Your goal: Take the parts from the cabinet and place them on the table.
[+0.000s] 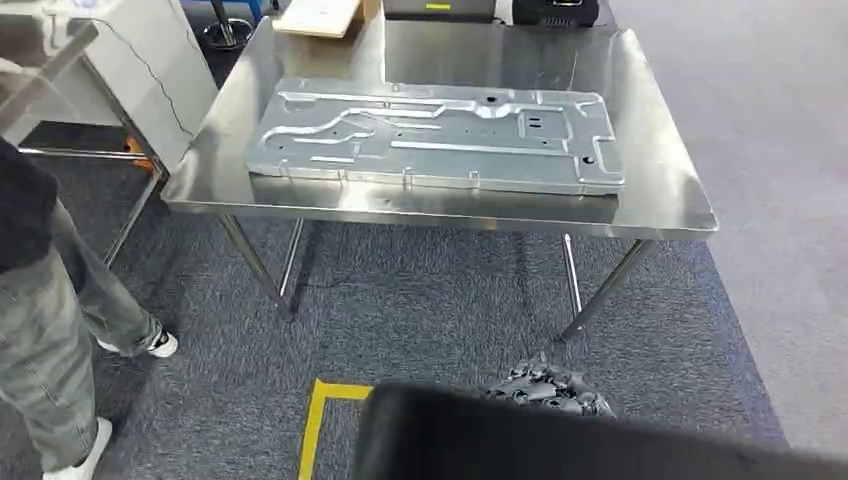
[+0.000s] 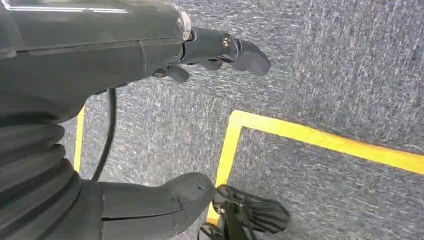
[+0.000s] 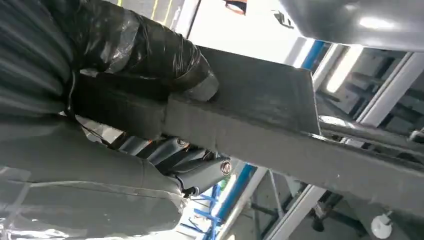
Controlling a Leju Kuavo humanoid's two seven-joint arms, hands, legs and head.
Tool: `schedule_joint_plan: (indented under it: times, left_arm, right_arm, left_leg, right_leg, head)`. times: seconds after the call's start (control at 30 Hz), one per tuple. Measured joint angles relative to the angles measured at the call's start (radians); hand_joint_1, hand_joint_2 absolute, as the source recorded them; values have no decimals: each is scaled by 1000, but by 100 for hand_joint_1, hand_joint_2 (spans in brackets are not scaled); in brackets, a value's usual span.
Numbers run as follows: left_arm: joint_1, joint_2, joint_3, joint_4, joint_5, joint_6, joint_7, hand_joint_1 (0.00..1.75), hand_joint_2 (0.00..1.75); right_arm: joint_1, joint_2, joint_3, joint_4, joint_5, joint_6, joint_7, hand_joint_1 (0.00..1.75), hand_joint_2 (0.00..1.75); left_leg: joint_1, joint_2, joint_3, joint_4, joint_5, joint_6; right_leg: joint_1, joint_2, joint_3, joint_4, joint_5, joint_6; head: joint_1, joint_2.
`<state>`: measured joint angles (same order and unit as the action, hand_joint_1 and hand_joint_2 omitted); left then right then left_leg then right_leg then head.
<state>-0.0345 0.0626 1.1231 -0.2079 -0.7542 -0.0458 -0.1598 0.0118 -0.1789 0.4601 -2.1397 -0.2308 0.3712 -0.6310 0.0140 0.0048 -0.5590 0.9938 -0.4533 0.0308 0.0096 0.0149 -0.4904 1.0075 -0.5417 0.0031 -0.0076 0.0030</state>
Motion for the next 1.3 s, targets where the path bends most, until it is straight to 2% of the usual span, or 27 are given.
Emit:
schedule_joint_plan:
  times: [0.03,0.1,0.13,0.17,0.2,0.3,0.33,0.37,0.43,0.5,0.53,0.63,0.67,0.7,0.73,0.8,0.87,0.93,0.97,1.0,1.03,1.1,1.13,1.17,1.2,1.23,1.3]
  left_arm:
    - [-2,0,0,0,0,0,0,0,175]
    - [-2,0,0,0,0,0,0,0,175]
    - [-2,0,0,0,0,0,0,0,175]
    - [-1,0,0,0,0,0,0,0,175]
    - [-1,0,1,0,0,0,0,0,175]
    - [-2,0,1,0,0,0,-2,0,175]
    - [-4,-1,2,0,0,0,-2,0,175]
    - [-6,-1,2,0,0,0,-3,0,175]
    - [-5,-1,4,0,-2,0,-3,0,175]
    - [-8,-1,5,0,-3,0,-3,0,175]
    - [-8,-2,5,0,-3,0,-4,0,175]
    - [-6,-1,6,0,-3,0,-4,0,175]
    - [-4,-2,6,0,-3,0,-4,0,175]
    - [-3,-2,7,0,-3,0,-4,0,175]
    - [-3,-2,7,0,-3,0,-4,0,175]
    - [-3,-1,10,0,-3,0,-4,0,175]
    - [-3,2,16,0,-3,-1,-5,0,175]
    - [-4,3,21,0,-3,-1,-7,0,175]
    - [-3,3,23,0,-3,-1,-8,0,175]
    - [-3,2,23,0,-3,-1,-9,0,175]
    - [-4,1,23,0,-3,-1,-11,0,175]
    - [-6,0,24,0,-3,-2,-11,0,175]
    - [-6,-2,24,0,-3,-2,-11,0,175]
    - [-5,-2,25,0,-5,-2,-11,0,175]
    - [-4,-2,26,0,-6,-2,-11,0,175]
    - [-4,-3,26,0,-6,-2,-11,0,175]
    - [-5,-5,26,0,-6,-3,-11,0,175]
  right_arm:
    - [0,0,0,-5,0,2,-1,175,175]
    - [3,0,0,-7,0,2,-1,175,175]
    - [7,0,0,-7,0,1,-1,175,175]
    - [9,0,0,-7,0,0,-1,175,175]
    - [11,0,0,-7,1,-1,-1,175,175]
    - [11,0,0,-7,2,-2,0,175,175]
    - [13,0,0,-6,2,-3,0,175,175]
    - [12,0,0,-8,2,-3,-1,175,175]
    - [15,0,0,-10,7,-7,-4,175,175]
    - [18,1,-1,-17,15,-12,-8,175,175]
    - [17,2,-1,-21,15,-13,-12,175,175]
    - [19,2,-1,-21,15,-14,-16,175,175]
    - [20,2,-1,-22,16,-15,-18,175,175]
    - [22,2,-1,-22,19,-16,-19,175,175]
    - [23,2,-1,-23,24,-19,-19,175,175]
    - [25,2,-1,-26,32,-26,-19,175,175]
    - [26,2,-2,-27,35,-32,-19,175,175]
    - [29,2,-7,-29,35,-33,-19,175,175]
    - [29,2,-8,-29,35,-34,-19,175,175]
    - [30,2,-10,-31,35,-34,-18,175,175]
    - [29,2,-12,-32,35,-34,-18,175,175]
    - [30,2,-14,-32,34,-35,-17,175,175]
    - [33,2,-14,-32,34,-35,-16,175,175]
    - [34,2,-14,-32,33,-35,-16,175,175]
    - [35,2,-14,-32,33,-36,-15,175,175]
    - [36,2,-15,-32,33,-36,-15,175,175]
    - [36,2,-15,-32,33,-37,-14,175,175]
  left_leg:
    - [0,1,4,-1,-5,8]
    - [0,2,10,-1,-15,14]
    - [0,3,14,0,-20,14]
    - [1,2,21,0,-27,11]
    - [1,2,31,0,-33,9]
    - [8,-1,77,-1,-65,-6]
    - [4,-2,79,-4,-73,-14]
    - [4,-4,77,-4,-75,-21]
    - [5,2,83,-21,-75,-30]
    - [8,3,94,-13,-90,-41]
    - [8,2,77,28,-108,-43]
    - [8,1,-74,284,-202,-51]
    - [8,1,-112,329,-198,-52]
    - [8,1,-122,315,-160,-50]
    - [8,1,-107,254,-102,-46]
    - [6,1,-48,81,17,-34]
    - [-3,-1,-16,21,8,-25]
    - [-6,0,-22,20,0,-21]
    - [-5,-1,-19,15,0,-18]
    - [8,0,-9,4,2,-11]
    - [7,-1,-2,1,-1,-5]
    - [7,1,4,1,-9,4]
    - [7,1,7,1,-15,5]
    - [7,1,12,2,-20,4]
    - [7,1,20,2,-26,3]
    - [7,0,30,2,-33,1]
    - [8,-3,61,1,-52,-7]
  right_leg:
    - [-2,-4,-26,49,-27,6]
    - [-12,-4,-124,218,-101,16]
    - [-15,-5,-174,295,-119,20]
    - [-20,-6,-204,325,-107,24]
    - [-24,-8,-206,305,-71,27]
    - [-27,-14,-117,50,110,24]
    - [-16,-14,-109,36,95,20]
    - [-15,-16,-97,9,83,9]
    - [-11,-13,-99,11,81,0]
    - [-22,-10,-81,-8,81,-16]
    - [-21,-12,-72,-12,76,-24]
    - [-17,-14,-59,-11,61,-37]
    - [-15,-12,-52,-11,55,-37]
    - [-14,-9,-40,-11,47,-36]
    - [-14,-8,-26,-11,38,-35]
    - [-13,-7,2,-12,19,-30]
    - [-9,-3,5,-12,8,-17]
    - [-13,-4,2,-19,8,-8]
    - [-11,-5,5,-22,6,-3]
    - [-11,-6,11,-17,-4,4]
    - [-11,-9,4,12,-17,8]
    - [-17,-9,-81,163,-87,15]
    - [-20,-9,-143,260,-119,19]
    - [-22,-10,-183,314,-122,22]
    - [-24,-10,-200,317,-97,24]
    - [-26,-10,-192,275,-48,24]
    - [-26,-12,-125,90,84,17]
  head:
    - [0,0]
    - [0,0]
    - [0,0]
    - [0,0]
    - [0,0]
    - [0,0]
    - [0,0]
    - [-1,0]
    - [-1,0]
    - [-1,0]
    - [-1,0]
    - [-1,0]
    - [-2,0]
    - [-1,0]
    - [-1,0]
    - [-1,0]
    - [-2,0]
    - [-2,0]
    - [-1,0]
    - [-2,0]
    - [-1,0]
    - [-1,0]
    - [-1,0]
    - [-1,0]
    - [-1,0]
    - [-1,0]
    - [-1,0]
